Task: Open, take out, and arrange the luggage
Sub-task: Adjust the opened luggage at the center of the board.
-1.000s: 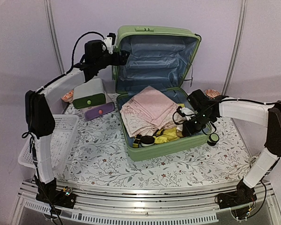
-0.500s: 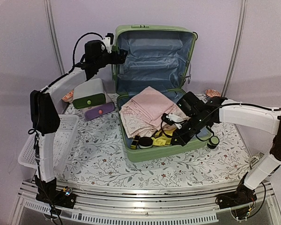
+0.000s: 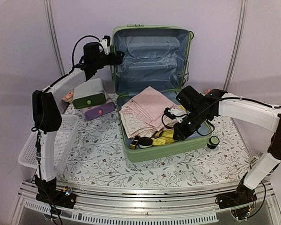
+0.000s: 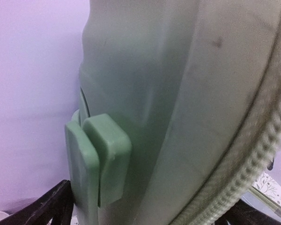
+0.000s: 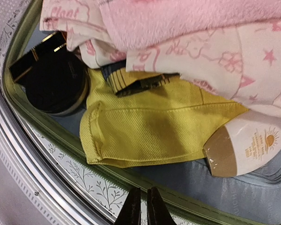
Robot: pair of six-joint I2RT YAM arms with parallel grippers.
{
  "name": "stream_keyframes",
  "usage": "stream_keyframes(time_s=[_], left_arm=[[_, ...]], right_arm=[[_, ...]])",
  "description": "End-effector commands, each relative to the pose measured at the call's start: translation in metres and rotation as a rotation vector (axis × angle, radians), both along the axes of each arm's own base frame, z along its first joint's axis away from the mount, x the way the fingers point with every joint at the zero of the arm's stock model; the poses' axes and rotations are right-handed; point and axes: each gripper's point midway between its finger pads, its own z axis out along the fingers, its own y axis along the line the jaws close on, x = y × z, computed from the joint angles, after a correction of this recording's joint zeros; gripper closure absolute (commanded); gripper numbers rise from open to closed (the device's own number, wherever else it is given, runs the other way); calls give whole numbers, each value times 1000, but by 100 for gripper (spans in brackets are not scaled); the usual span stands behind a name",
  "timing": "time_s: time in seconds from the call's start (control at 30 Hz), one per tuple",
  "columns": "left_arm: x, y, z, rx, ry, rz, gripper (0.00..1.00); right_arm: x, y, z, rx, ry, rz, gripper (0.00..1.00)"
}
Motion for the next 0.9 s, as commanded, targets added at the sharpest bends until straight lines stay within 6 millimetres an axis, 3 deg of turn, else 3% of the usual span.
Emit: stream_keyframes(time_s=[0.0,0.07,0.2,0.4,0.5,0.63,0.77,0.87], left_arm=[[1,-16,-29,-24,80,-83,2],[6,-13,-36,-61,107,-94,2],[16,-6,-50,-88,145,-84,2],[23,3,-62,-119,180,-56,2],[23,2,-63,-125,183,-69,2],[22,1,-61,-125,180,-73,2],[22,0,-61,-126,179,-82,2],[22,-2,-62,-133,179,-95,2]], right_arm=[[32,2,50,118,-148,-70,91],[48,-13,47,63,-180,-136,91],[65,-40,10,-141,-156,-210,91],[52,-49,-42,-279,-6,-211,91],[26,-46,-61,-289,91,-150,91],[-34,-24,-75,-242,239,18,91],[-95,13,-74,-174,326,218,91],[-117,23,-71,-166,348,285,91]])
